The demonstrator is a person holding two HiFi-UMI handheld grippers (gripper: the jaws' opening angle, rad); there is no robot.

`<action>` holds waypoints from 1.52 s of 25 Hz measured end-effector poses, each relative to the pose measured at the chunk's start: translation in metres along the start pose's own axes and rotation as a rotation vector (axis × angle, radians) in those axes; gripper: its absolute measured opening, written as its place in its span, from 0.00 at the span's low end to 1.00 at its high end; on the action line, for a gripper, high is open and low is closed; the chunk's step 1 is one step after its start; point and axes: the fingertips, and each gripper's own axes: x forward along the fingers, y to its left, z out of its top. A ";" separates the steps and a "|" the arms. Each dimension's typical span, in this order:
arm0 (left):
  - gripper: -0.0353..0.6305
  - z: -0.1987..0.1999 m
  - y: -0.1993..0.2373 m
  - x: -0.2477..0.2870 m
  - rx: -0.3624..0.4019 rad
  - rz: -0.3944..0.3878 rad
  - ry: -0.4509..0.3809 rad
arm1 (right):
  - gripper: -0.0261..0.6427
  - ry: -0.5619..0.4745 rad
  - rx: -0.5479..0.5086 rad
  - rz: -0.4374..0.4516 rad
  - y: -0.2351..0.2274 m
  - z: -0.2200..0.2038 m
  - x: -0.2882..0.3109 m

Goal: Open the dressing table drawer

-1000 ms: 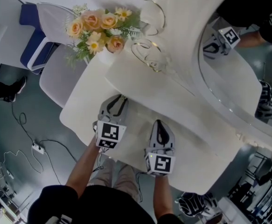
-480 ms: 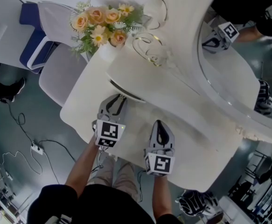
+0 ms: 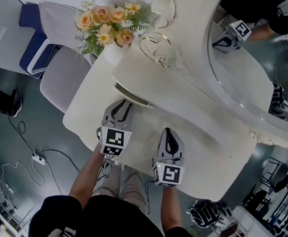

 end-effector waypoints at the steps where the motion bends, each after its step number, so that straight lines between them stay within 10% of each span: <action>1: 0.19 -0.002 0.000 -0.001 -0.003 -0.001 0.000 | 0.03 0.000 0.001 0.000 0.000 0.000 0.000; 38: 0.19 -0.024 -0.003 -0.035 0.007 -0.010 -0.001 | 0.03 -0.004 -0.011 -0.002 0.030 -0.003 -0.022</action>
